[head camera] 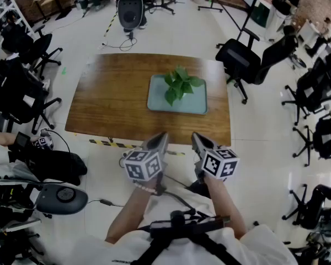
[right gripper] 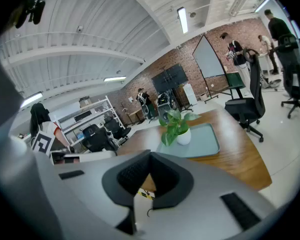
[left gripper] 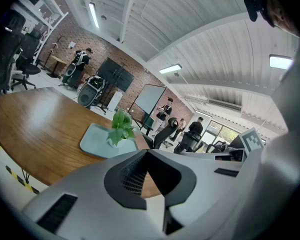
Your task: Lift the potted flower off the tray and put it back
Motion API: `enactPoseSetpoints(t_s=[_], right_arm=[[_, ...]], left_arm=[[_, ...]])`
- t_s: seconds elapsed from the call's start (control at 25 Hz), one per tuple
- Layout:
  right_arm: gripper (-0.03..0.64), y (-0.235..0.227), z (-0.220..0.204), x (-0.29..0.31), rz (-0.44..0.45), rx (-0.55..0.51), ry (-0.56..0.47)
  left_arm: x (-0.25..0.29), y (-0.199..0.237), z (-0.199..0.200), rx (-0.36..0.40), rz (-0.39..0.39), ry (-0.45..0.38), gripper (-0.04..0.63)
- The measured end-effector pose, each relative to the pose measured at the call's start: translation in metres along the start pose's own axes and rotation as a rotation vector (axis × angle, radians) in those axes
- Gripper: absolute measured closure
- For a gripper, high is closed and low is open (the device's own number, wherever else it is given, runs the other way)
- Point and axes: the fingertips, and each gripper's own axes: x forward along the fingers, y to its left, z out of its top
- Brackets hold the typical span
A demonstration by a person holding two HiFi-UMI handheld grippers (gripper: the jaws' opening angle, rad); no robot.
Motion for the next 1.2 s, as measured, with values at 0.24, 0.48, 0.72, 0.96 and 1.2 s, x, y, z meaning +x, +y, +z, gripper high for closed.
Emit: enactPoseSetpoints(t_s=[0.24, 0.48, 0.72, 0.96, 1.2], right_arm=[[0.581, -0.007, -0.006, 0.0, -0.064, 0.068, -0.032], [0.58, -0.044, 0.006, 0.011, -0.114, 0.108, -0.051], [0.551, -0.091, 0.036, 0.054, -0.148, 0.15, -0.043], [0.512, -0.155, 0.057, 0.105, -0.179, 0.24, -0.04], [0.483, -0.209, 0.069, 0.16, -0.158, 0.343, -0.008]], left_arm=[[-0.011, 0.009, -0.008, -0.005, -0.019, 0.037, 0.606], [0.005, 0.019, -0.003, -0.02, -0.019, 0.042, 0.606], [0.028, 0.028, 0.026, -0.003, 0.01, 0.026, 0.606], [0.064, 0.031, 0.047, 0.001, 0.033, 0.024, 0.606], [0.1, 0.028, 0.056, 0.006, 0.057, 0.036, 0.606]])
